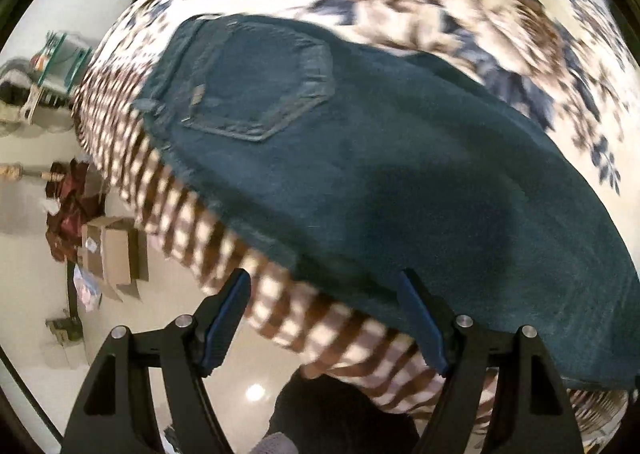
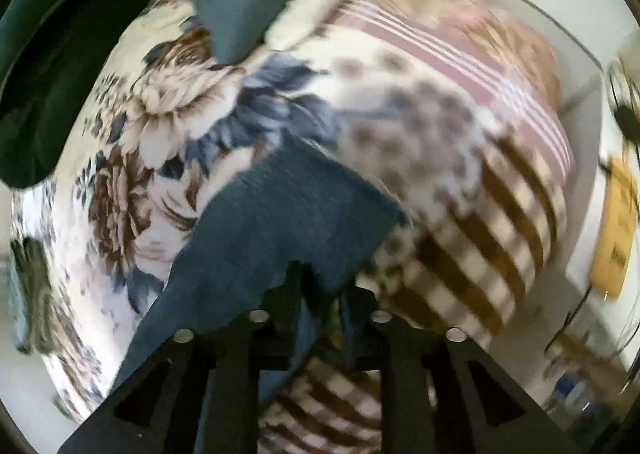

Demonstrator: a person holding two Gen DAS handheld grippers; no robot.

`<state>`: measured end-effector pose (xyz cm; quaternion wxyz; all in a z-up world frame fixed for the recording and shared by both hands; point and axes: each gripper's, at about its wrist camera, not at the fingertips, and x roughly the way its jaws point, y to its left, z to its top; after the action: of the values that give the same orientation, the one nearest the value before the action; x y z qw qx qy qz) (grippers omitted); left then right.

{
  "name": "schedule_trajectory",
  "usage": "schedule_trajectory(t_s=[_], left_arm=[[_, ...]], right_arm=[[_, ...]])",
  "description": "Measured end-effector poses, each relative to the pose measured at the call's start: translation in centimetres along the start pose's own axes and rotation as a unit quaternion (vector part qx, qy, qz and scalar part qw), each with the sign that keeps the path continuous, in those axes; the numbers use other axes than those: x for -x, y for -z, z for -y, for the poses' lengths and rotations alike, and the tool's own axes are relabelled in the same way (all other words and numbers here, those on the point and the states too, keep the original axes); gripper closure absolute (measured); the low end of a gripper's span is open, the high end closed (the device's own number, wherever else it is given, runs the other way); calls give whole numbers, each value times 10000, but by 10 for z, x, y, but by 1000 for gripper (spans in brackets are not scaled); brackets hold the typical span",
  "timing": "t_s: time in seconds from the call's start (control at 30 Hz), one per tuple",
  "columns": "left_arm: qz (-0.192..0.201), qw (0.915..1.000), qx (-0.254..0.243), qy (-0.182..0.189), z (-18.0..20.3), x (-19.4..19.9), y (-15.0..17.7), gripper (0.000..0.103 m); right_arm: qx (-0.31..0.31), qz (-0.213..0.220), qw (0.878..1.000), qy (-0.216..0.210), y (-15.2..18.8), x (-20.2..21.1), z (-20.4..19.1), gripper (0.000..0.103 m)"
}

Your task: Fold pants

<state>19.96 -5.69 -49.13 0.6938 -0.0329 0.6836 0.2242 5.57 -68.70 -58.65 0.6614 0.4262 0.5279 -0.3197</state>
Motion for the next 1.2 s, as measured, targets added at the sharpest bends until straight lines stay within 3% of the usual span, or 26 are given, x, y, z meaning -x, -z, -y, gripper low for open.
schedule_trajectory(t_s=[0.13, 0.37, 0.5, 0.6, 0.63, 0.7, 0.83, 1.07, 1.13, 1.2], left_arm=[[-75, 9993, 372, -39, -43, 0, -10, 29], [-57, 9945, 1036, -105, -123, -12, -56, 29], [-101, 9908, 1348, -59, -159, -30, -84, 29], [-134, 9890, 1474, 6, -172, -44, -100, 29], [-154, 9885, 1504, 49, -176, -51, -105, 29], [-235, 9882, 1503, 154, -179, -63, -112, 39], [-357, 9834, 1560, 850, -182, -84, -118, 81], [-50, 9833, 1523, 993, -180, -80, -113, 89], [13, 9804, 1629, 1109, -186, -75, -112, 91], [75, 9806, 1600, 1134, -191, -67, -113, 91]], right_arm=[[384, -164, 9988, -267, 51, 15, -35, 72], [1135, -1453, 9781, -961, 192, -23, -152, 72], [806, -2052, 9707, -960, 260, -59, -192, 72], [494, -2230, 9700, -829, 296, -76, -207, 72], [392, -2221, 9711, -787, 305, -78, -208, 72], [204, -2141, 9738, -742, 318, -81, -212, 72], [-26, -2119, 9756, -565, 330, -87, -220, 72], [-524, -2279, 9704, -598, 328, -97, -215, 74], [-607, -2186, 9731, -408, 329, -96, -211, 97], [-656, -2096, 9748, -387, 334, -91, -209, 101]])
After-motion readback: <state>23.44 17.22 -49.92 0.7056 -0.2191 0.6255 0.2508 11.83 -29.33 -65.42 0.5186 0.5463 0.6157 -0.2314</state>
